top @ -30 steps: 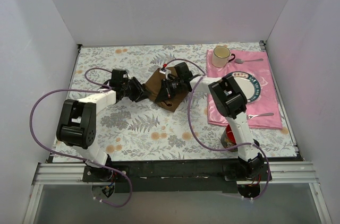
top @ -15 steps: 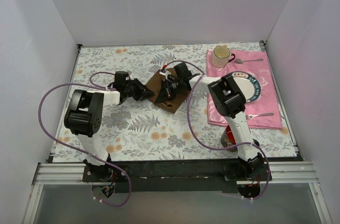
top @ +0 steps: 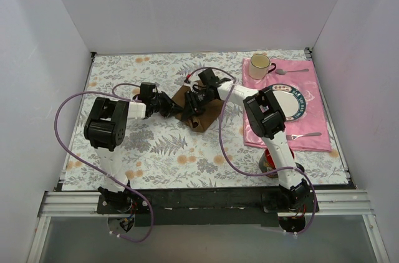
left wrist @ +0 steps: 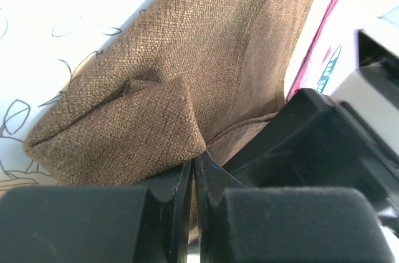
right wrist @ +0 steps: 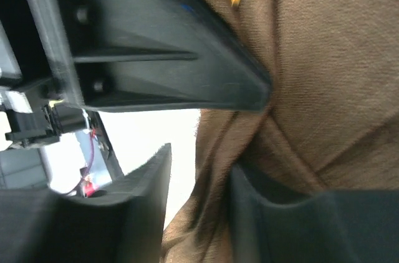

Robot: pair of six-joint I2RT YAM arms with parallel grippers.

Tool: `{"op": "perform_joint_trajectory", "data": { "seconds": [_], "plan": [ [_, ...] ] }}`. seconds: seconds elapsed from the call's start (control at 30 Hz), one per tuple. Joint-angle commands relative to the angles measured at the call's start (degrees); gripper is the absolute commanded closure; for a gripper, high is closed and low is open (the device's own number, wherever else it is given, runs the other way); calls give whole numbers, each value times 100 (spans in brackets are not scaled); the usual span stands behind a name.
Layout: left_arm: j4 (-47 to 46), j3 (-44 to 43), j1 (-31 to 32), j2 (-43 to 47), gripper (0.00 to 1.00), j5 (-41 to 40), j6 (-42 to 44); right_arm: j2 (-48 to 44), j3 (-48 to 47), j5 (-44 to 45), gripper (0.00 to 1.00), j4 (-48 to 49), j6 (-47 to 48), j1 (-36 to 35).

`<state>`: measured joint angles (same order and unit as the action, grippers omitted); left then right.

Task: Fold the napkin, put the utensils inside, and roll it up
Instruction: Roll the napkin with the utensil

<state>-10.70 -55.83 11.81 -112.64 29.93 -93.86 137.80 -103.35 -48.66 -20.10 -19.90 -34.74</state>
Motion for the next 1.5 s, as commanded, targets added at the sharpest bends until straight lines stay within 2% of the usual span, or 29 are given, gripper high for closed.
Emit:
{"op": "perform_joint_trajectory", "data": {
  "seconds": [0.0,0.07,0.17,0.33,0.47,0.5,0.73,0.93,0.97,1.03,1.17,1.23,1.33,1.47],
  "plan": [
    [823,11,-56,-267,97,-488,342,221,-720,1121,50,-1548,1013,29],
    [876,2,-56,-302,97,-506,412,256,-1107,1236,44,-1795,1304,20],
    [964,-33,-56,-338,97,-515,457,283,-1546,1473,40,-2217,1646,38],
    [1035,-112,-56,-390,98,-550,492,-77,-1662,2018,34,-2516,2155,64],
    [1262,-208,-56,-443,100,-515,466,-902,-733,2500,29,-2122,2508,-59],
    [1307,-235,-56,-452,100,-523,474,-1313,-113,2589,28,-1930,2570,-146],
    [1579,-419,-56,-487,100,-611,518,-2467,1578,2862,21,-611,2298,-489],
    [1685,-481,-56,-469,100,-673,562,-2662,1977,3204,18,-47,2131,-850],
    [1694,-481,-56,-469,100,-682,562,-2601,1837,3562,2,-125,2183,-920],
    [1703,-490,-56,-487,100,-664,553,-2434,1749,4020,1,-275,2314,-1148],
    [1711,-499,-56,-496,100,-664,554,-2258,1582,5188,5,-380,2456,-1421],
    [1729,-507,-56,-504,100,-664,580,-2196,1493,5358,6,-442,2500,-1465],
    [1747,-516,-56,-496,100,-673,606,-2152,1476,5569,14,-478,2483,-1457],
    [1782,-542,-56,-505,100,-682,632,-2231,1493,5368,35,-434,2394,-1343]
  ]
}}
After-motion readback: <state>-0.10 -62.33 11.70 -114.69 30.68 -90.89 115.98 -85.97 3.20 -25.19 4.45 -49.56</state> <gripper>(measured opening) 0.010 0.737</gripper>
